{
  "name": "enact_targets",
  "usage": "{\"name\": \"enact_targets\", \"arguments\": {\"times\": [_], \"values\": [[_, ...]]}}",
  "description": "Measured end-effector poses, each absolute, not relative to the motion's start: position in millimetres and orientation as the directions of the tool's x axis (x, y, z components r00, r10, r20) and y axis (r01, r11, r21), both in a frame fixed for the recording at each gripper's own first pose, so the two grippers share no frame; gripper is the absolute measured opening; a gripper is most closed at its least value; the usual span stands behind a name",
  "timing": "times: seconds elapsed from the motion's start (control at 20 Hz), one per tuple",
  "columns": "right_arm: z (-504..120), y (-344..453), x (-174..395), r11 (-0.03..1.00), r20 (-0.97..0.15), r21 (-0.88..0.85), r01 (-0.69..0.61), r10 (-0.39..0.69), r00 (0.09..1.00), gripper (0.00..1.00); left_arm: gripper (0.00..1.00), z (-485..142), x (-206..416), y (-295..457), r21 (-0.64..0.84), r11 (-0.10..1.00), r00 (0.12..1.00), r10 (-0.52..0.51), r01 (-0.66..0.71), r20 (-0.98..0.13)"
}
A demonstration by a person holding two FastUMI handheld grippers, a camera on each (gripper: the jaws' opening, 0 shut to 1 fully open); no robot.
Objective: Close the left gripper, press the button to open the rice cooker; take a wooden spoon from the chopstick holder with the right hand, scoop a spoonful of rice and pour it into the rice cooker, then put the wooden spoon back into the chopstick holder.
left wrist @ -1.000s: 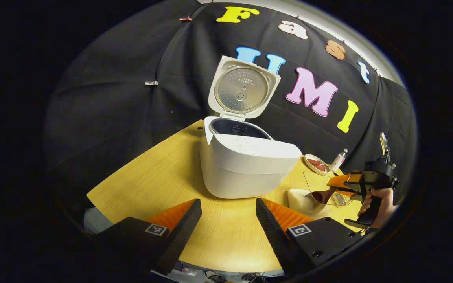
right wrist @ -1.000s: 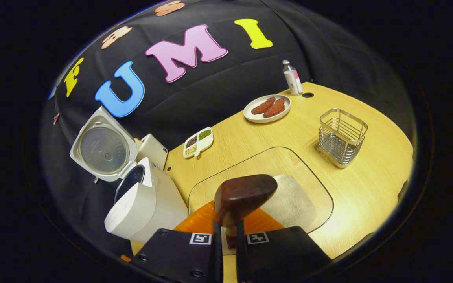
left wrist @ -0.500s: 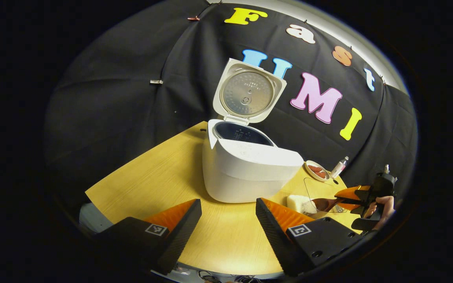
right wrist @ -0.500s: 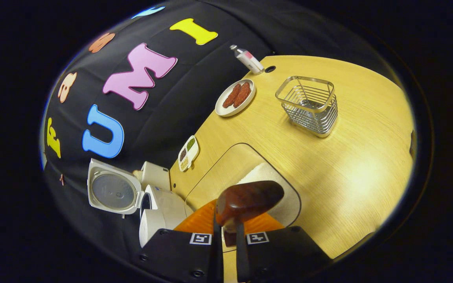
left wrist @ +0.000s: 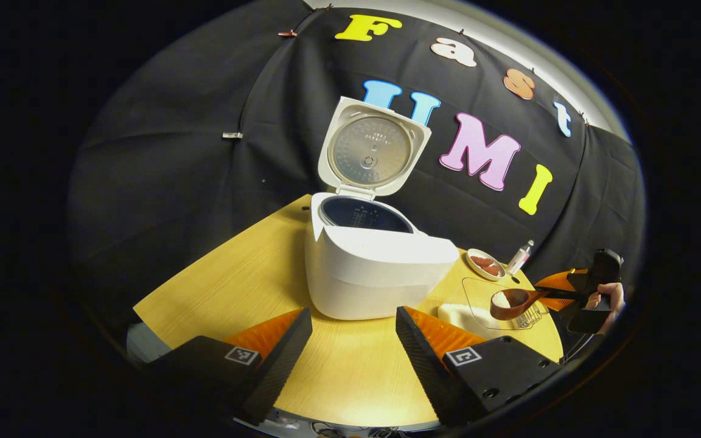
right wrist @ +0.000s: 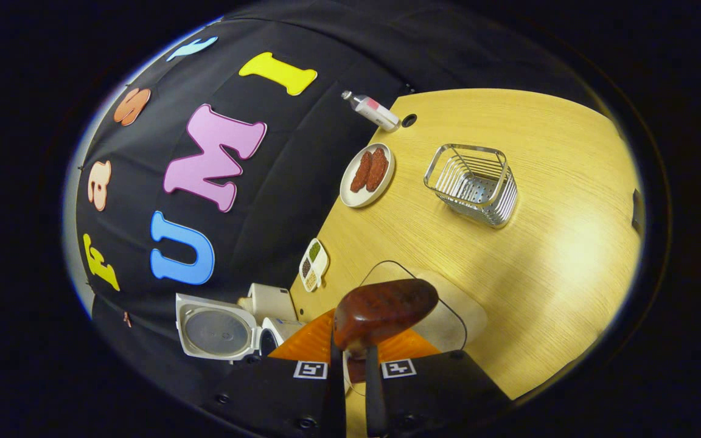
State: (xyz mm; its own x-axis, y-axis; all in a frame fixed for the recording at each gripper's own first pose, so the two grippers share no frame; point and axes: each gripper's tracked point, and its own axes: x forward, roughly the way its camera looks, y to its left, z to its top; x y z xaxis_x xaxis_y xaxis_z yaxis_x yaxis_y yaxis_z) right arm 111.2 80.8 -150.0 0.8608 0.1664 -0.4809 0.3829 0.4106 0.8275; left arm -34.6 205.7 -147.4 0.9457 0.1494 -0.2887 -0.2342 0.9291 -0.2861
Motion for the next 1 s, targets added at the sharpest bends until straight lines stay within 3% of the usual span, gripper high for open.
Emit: {"name": "enact_targets", "arguments": {"times": [0.3, 0.4, 0.45, 0.5, 1.0], "values": [[-105, 79, 125, 0.305, -0.411, 0.886, 0.349, 0.169, 0.896, 0.17, 0.95, -137, -43, 208, -0.239, 0.945, 0.953, 0.162, -0.224, -0.256], [-90, 88, 129, 0.312, -0.386, 0.895, 0.318, 0.187, 0.904, 0.17, 0.96, -138, -51, 210, -0.221, 0.949, 0.953, 0.169, -0.226, -0.251], [-83, 94, 132, 0.32, -0.373, 0.898, 0.301, 0.196, 0.907, 0.12, 0.96, -138, -55, 208, -0.223, 0.949, 0.953, 0.166, -0.225, -0.254], [-75, 101, 135, 0.324, -0.36, 0.902, 0.284, 0.205, 0.91, 0.17, 0.96, -140, -59, 208, -0.229, 0.947, 0.952, 0.163, -0.224, -0.258], [-18, 190, 173, 0.346, -0.279, 0.924, 0.16, 0.33, 0.902, 0.17, 0.96, -133, -74, 202, -0.278, 0.928, 0.954, 0.183, -0.247, -0.236]]}}
